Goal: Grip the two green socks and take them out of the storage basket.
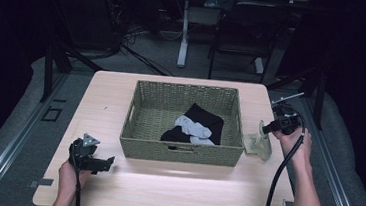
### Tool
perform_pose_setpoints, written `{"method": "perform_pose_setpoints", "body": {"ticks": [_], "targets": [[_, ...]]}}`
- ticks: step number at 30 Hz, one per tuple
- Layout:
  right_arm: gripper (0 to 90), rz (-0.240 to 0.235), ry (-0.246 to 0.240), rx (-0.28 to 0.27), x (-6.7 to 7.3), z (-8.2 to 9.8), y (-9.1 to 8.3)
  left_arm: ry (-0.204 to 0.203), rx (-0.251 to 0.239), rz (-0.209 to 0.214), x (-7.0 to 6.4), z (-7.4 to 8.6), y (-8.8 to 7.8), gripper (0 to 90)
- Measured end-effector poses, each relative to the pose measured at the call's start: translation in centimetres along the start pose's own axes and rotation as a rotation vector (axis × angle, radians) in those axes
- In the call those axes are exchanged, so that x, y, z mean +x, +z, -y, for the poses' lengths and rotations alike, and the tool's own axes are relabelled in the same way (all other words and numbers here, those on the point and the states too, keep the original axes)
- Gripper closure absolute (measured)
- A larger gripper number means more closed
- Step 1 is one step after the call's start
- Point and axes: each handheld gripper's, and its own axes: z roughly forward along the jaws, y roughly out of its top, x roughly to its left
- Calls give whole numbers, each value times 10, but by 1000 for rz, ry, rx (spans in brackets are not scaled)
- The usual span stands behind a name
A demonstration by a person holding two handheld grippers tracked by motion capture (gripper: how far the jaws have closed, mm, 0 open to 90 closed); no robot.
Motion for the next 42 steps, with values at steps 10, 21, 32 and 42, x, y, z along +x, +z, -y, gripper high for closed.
{"method": "perform_pose_setpoints", "body": {"ticks": [10,21,32,42], "targets": [[844,-22,48,38,-5,4,42,1,1,0,0,0,0,2],[571,-24,53,3,-6,4,35,1,1,1,0,0,0,2],[206,-38,6,-114,6,19,-16,1,0,1,0,0,0,1],[87,-29,-77,-189,31,52,-45,-1,-2,0,-1,0,0,1]]}}
